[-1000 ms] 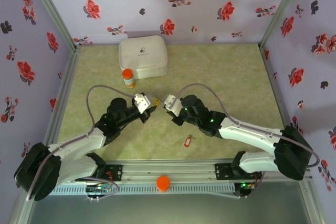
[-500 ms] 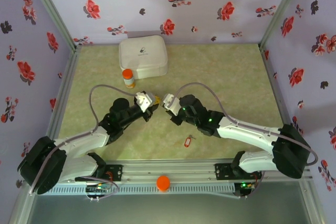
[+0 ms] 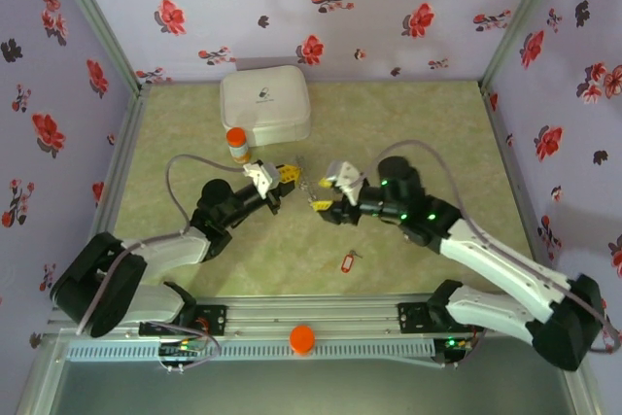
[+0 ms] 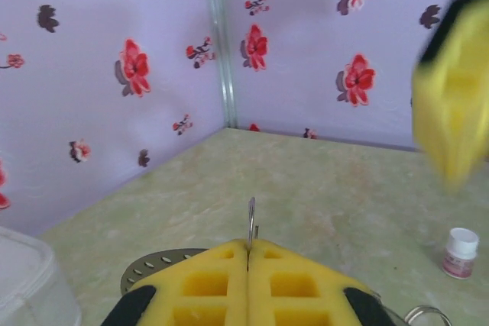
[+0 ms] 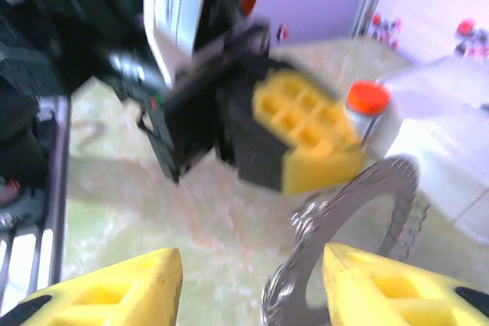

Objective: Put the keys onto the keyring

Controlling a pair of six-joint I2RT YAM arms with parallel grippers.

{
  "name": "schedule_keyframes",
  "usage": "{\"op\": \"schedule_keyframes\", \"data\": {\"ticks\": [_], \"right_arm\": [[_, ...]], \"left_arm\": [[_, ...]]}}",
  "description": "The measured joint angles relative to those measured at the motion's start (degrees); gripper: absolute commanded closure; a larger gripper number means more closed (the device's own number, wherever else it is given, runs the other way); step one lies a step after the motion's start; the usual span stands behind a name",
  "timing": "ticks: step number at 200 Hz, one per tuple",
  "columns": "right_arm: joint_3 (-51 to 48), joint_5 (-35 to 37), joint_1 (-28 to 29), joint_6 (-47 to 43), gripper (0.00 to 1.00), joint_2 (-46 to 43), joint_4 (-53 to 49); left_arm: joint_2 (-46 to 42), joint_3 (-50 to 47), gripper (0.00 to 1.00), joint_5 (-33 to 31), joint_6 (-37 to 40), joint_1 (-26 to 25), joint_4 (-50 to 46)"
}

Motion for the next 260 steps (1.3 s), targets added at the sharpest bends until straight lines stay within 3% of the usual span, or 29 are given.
{"op": "schedule_keyframes", "data": {"ticks": [17,36,108,211,260], "right_arm": [[1.05,-6.73,-5.53,1.16,0.67,-1.66,0.90],[1.01,-10.95,-9.14,2.80,0.70,-0.07,3.56],[-3.72,-19.61,-9.94,1.73,0.70,7.10,15.30],[-4.02,-18.10,-7.56,-0.46,0.71,8.28,18.67],[-4.00,-18.53,-6.69,0.17,0.89,10.54,20.52]], "left_arm": [[2.47,0.07,1.00,4.00,-1.14,1.18,2.84],[4.07,0.79,1.00,8.90,-2.78,2.12,4.28],[4.22,2.19,1.00,19.82,-7.30,2.43,7.15],[2.67,2.99,1.00,23.67,-9.27,2.14,7.65],[2.67,3.02,1.00,24.48,-10.51,2.14,7.69]]}}
